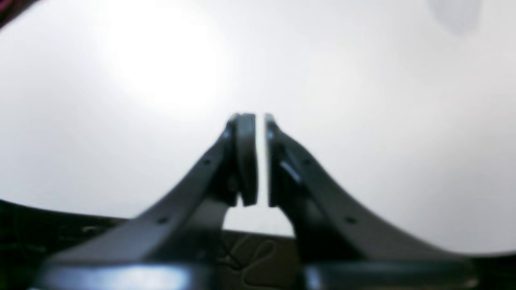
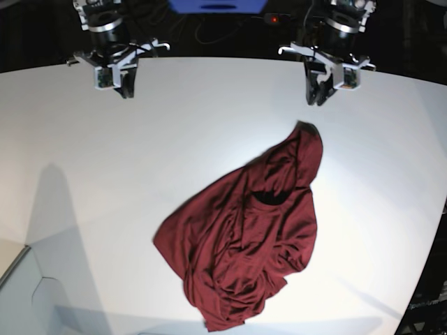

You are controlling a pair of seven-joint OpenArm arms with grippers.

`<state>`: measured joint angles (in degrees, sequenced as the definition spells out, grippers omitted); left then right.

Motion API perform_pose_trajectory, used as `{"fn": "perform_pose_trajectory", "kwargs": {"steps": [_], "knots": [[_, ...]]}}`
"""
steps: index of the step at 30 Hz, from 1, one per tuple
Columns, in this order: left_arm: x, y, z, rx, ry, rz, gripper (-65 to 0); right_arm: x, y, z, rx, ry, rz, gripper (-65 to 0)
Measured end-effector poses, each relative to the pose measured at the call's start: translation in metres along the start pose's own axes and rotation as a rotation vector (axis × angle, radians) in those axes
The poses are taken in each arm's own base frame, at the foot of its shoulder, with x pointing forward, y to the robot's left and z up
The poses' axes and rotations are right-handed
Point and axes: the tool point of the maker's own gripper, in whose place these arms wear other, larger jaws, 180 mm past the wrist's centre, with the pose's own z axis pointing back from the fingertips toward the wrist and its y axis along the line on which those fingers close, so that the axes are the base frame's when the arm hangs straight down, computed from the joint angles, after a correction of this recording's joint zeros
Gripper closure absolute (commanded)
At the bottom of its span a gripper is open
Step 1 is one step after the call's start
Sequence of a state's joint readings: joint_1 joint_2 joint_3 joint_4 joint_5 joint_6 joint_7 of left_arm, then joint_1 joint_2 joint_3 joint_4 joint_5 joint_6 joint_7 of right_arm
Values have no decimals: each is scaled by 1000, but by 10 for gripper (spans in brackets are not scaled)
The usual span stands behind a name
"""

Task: Layout the t-shirt on the table in an organized manner, then fold the t-shirt properly
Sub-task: 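Grasp the bunched top of the red t-shirt with the left gripper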

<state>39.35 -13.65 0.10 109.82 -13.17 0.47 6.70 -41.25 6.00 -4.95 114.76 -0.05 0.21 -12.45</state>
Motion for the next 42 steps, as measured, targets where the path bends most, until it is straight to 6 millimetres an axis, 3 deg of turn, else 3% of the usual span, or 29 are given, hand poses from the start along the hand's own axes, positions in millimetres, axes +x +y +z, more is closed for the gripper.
{"fn": "perform_pose_trajectory", "kwargs": {"steps": [5, 8, 11, 18, 25, 27, 29, 34, 42], "knots": [[18, 2, -21, -3, -15, -17, -405, 9, 9, -5, 26, -26, -3, -243], [37, 5, -37, -1, -59, -24, -471, 11, 9, -6, 26, -32, 1, -294], [39, 9, -54, 15, -63, -16, -473, 11, 8, -6, 26, -31, 2, -311], [6, 26, -87, 60, 25, 4, -474, 10, 6, -6, 26, -29, 16, -310], [-7, 26, -99, 73, 56, 34, -469, 10, 4, -6, 28, -29, 28, -310], [-9, 26, -99, 72, 59, 34, -428, 10, 4, -7, 28, -30, 28, -310], [-9, 26, -99, 71, 60, 35, -336, 13, 4, -9, 29, -36, 28, -310], [-10, 26, -99, 72, 62, 33, -1, 5, 3, -12, 27, 12, 30, -310], [-12, 28, -97, 75, 67, 29, -5, 11, 2, -15, 25, -3, 32, -310]]}}
